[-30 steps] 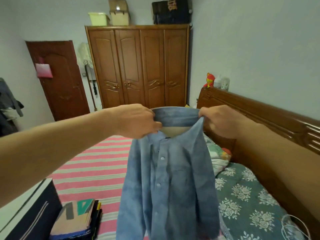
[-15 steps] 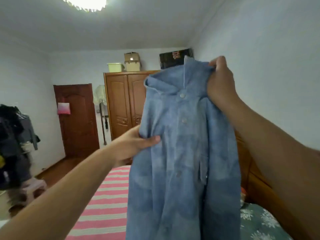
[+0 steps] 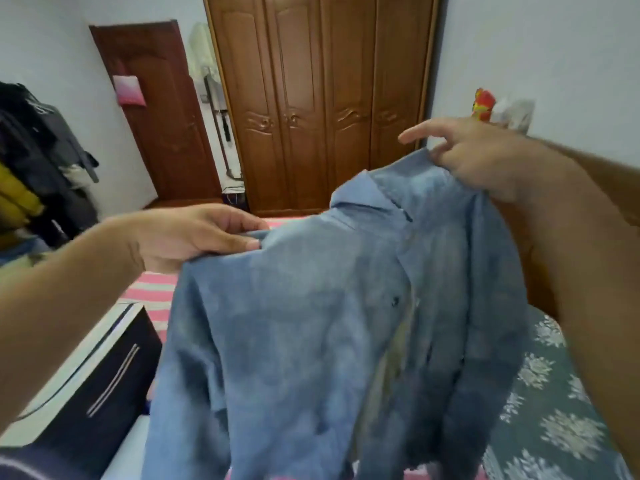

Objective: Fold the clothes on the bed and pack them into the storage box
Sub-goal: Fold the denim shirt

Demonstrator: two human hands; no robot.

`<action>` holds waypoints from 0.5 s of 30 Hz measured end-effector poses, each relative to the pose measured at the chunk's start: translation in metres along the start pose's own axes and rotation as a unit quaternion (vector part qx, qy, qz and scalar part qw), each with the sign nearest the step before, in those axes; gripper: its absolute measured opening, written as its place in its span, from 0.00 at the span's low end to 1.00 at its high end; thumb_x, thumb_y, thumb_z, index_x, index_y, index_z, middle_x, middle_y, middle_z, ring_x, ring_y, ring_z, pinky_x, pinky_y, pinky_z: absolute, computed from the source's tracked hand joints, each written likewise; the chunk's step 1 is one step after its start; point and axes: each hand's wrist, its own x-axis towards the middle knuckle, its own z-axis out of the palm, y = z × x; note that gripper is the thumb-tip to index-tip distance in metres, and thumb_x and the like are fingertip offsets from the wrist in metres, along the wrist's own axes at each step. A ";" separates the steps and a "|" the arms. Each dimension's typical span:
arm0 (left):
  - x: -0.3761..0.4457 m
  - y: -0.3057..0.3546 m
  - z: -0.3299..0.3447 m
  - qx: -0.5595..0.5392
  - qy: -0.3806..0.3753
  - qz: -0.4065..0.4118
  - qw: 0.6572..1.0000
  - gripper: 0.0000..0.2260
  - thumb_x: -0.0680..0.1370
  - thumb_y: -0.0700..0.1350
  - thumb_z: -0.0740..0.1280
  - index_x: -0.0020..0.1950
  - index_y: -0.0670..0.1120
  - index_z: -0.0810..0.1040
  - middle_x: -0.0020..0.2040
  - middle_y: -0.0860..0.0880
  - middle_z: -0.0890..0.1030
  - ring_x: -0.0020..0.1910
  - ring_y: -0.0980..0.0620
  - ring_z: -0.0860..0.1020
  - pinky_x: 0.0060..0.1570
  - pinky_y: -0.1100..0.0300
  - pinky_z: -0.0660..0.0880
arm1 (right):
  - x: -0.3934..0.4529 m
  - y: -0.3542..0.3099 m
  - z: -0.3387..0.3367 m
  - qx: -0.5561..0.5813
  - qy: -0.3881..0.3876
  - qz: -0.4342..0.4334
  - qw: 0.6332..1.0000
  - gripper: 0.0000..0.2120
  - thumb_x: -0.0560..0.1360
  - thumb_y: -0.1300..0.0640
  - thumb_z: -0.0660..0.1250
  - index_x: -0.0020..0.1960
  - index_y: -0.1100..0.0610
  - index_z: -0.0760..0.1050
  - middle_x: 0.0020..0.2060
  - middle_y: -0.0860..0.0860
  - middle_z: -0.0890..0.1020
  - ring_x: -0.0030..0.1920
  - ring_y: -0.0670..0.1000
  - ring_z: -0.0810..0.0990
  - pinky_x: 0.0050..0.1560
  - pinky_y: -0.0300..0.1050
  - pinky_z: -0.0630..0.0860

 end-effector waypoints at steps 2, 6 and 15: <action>0.050 -0.004 -0.045 0.129 0.112 -0.085 0.982 0.12 0.79 0.47 0.68 0.57 0.41 0.83 0.54 0.41 0.85 0.49 0.46 0.85 0.43 0.57 0.82 | 0.067 0.029 0.044 -0.039 -0.006 0.049 0.998 0.24 0.79 0.71 0.57 0.65 0.47 0.77 0.54 0.51 0.81 0.50 0.45 0.81 0.42 0.35 0.76; 0.178 -0.074 -0.091 0.495 0.439 -0.074 0.746 0.10 0.81 0.44 0.64 0.59 0.43 0.80 0.59 0.36 0.78 0.58 0.34 0.76 0.55 0.46 0.75 | 0.150 0.131 0.138 -0.137 0.068 0.173 0.973 0.29 0.83 0.54 0.58 0.81 0.52 0.52 0.78 0.57 0.62 0.76 0.59 0.62 0.74 0.52 0.62; 0.258 -0.615 0.171 0.421 0.157 -0.198 0.871 0.29 0.75 0.63 0.61 0.73 0.51 0.74 0.72 0.36 0.70 0.69 0.30 0.69 0.66 0.34 0.68 | -0.200 0.484 0.414 -0.362 -0.237 0.331 0.839 0.43 0.77 0.35 0.62 0.82 0.46 0.43 0.81 0.57 0.43 0.79 0.65 0.43 0.76 0.65 0.48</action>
